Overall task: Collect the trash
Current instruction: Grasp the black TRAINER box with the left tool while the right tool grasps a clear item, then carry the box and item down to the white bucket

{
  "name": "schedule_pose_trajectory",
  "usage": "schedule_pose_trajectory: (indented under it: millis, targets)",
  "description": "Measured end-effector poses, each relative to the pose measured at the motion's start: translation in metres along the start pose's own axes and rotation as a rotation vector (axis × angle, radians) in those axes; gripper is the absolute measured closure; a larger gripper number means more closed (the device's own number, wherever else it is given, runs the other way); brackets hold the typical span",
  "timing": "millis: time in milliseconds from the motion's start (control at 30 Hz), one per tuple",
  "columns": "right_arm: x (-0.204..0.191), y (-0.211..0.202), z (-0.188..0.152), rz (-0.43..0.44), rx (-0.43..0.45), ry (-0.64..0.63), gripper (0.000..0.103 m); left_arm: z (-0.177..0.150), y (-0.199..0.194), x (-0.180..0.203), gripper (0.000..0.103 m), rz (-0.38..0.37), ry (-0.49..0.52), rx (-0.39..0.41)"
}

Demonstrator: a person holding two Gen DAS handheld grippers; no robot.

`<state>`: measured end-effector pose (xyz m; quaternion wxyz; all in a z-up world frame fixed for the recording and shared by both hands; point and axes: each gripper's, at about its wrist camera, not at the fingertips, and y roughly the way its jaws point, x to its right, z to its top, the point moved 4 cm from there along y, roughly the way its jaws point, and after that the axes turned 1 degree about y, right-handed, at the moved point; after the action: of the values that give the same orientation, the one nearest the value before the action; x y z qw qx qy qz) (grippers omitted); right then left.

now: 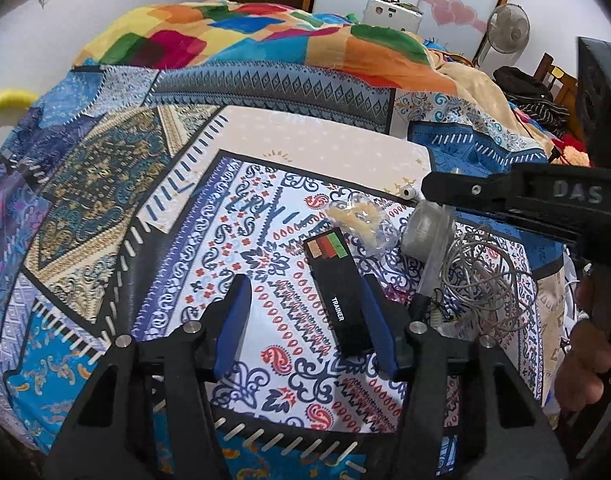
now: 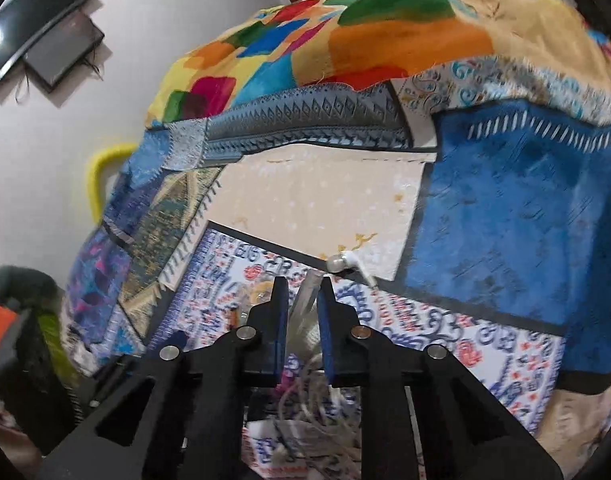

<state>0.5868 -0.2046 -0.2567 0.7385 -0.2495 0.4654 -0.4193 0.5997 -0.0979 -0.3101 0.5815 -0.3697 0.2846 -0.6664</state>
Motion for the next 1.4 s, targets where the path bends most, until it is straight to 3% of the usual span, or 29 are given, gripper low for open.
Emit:
schedule_pose_trajectory:
  millis: [200, 467, 533, 600, 767, 1067, 1400]
  targets:
    - [-0.013, -0.026, -0.001, 0.010, 0.076, -0.030, 0.094, 0.000, 0.008, 0.003, 0.048, -0.033, -0.023, -0.019]
    - [-0.029, -0.067, 0.004, -0.066, 0.194, -0.116, 0.095, 0.004, 0.014, 0.014, 0.049, 0.024, -0.015, -0.009]
    - [-0.030, -0.070, 0.004, -0.067, 0.198, -0.124, 0.095, 0.003, 0.014, 0.017, 0.058, 0.081, 0.011, 0.003]
    - [-0.032, -0.074, 0.004, -0.071, 0.201, -0.127, 0.095, 0.000, 0.014, 0.018, 0.079, 0.136, 0.050, 0.006]
    - [-0.037, -0.085, 0.003, -0.079, 0.216, -0.145, 0.095, -0.004, 0.005, 0.005, 0.079, 0.053, 0.014, -0.033]
    - [-0.057, -0.116, -0.002, -0.092, 0.245, -0.169, 0.095, -0.006, -0.063, 0.004, 0.079, 0.007, 0.014, 0.031]
    - [-0.102, -0.178, -0.021, -0.096, 0.312, -0.237, 0.095, -0.008, -0.179, 0.010, 0.079, -0.011, 0.016, 0.158]
